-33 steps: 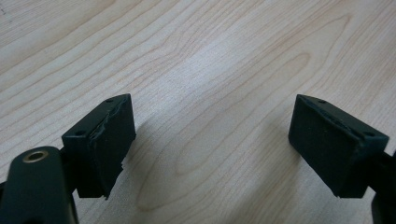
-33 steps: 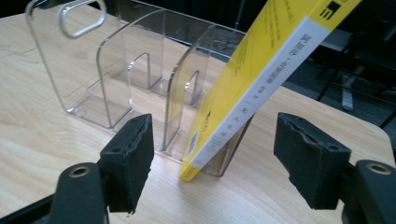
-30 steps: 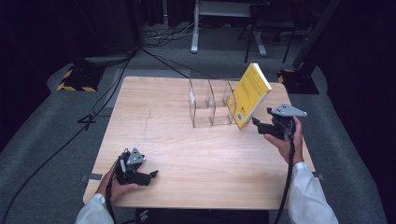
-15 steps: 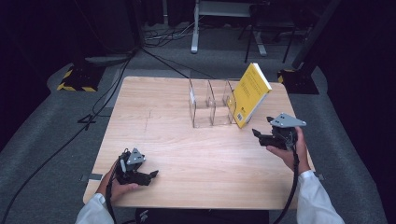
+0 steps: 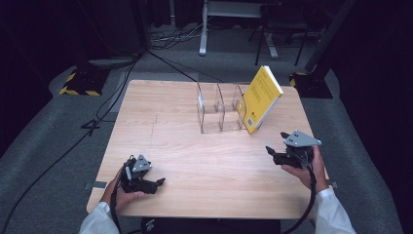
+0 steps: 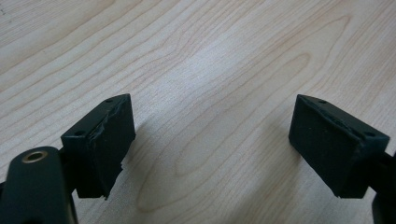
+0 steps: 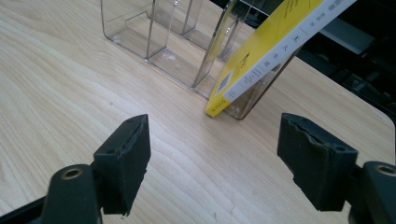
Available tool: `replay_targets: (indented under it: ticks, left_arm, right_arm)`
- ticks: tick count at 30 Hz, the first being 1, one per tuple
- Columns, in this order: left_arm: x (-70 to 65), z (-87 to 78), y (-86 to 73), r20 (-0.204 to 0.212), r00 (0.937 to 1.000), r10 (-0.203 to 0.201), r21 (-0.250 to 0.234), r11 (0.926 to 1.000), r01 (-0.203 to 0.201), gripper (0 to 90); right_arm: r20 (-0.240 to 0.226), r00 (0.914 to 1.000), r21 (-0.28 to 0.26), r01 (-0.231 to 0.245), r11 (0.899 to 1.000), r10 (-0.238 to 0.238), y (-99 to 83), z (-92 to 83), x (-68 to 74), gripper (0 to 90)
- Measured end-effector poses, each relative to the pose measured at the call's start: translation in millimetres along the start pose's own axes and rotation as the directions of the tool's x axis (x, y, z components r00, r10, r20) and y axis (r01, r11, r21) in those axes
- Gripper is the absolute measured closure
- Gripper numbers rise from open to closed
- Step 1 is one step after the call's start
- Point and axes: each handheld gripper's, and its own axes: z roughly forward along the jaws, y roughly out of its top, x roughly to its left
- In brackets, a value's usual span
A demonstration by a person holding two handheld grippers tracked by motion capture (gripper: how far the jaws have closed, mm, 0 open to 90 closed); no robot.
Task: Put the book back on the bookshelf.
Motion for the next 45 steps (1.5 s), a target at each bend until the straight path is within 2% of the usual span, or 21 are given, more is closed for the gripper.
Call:
replay_targets:
  ticks: [5, 17, 23, 24, 32, 35, 39, 45]
  left_arm:
    - [0.0, 0.0, 0.0, 0.0, 1.0, 0.0, 0.0, 1.0, 0.0, 15.1]
    - [0.0, 0.0, 0.0, 0.0, 1.0, 0.0, 0.0, 1.0, 0.0, 15.1]
    - [-0.1, 0.0, 0.0, 0.0, 1.0, -0.001, 0.001, 1.0, 0.001, 15.1]
    - [0.0, 0.0, 0.0, 0.0, 1.0, 0.0, 0.0, 1.0, 0.0, 15.1]
    - [0.0, 0.0, 0.0, -0.001, 1.0, 0.0, 0.0, 1.0, 0.0, 15.1]
    - [0.0, -0.1, 0.0, 0.0, 1.0, -0.001, 0.001, 1.0, 0.001, 15.1]
    - [0.0, -0.1, 0.0, -0.001, 1.0, 0.0, 0.001, 1.0, 0.0, 15.1]
    - [-0.1, 0.0, 0.0, 0.0, 1.0, -0.001, 0.0, 1.0, 0.001, 15.1]
  right_arm:
    - [0.002, 0.9996, 0.009, 0.028, 1.0, -0.028, -12.0, -4.5, 4.1, 26.6]
    - [-0.002, 0.9995, 0.051, 0.032, 0.998, -0.032, -47.4, -10.3, 9.1, 26.3]
    - [-0.026, 0.9995, 0.072, 0.02, 0.997, -0.019, -66.8, -11.9, 11.3, 26.7]
    - [-0.032, 0.9994, 0.075, 0.011, 0.997, -0.008, -74.4, -12.1, 10.7, 26.6]
    - [-0.048, 0.9976, 0.086, -0.047, 0.995, 0.051, -96.6, -18.5, 7.0, 26.6]
    - [-0.038, 0.9954, 0.09, -0.085, 0.992, 0.088, -105.8, -20.9, 5.9, 26.8]
    - [-0.052, 0.9893, 0.074, -0.133, 0.988, 0.137, -114.4, -24.1, 2.9, 26.8]
    - [-0.044, 0.9767, 0.094, -0.205, 0.974, 0.21, -128.5, -25.6, -2.2, 25.9]
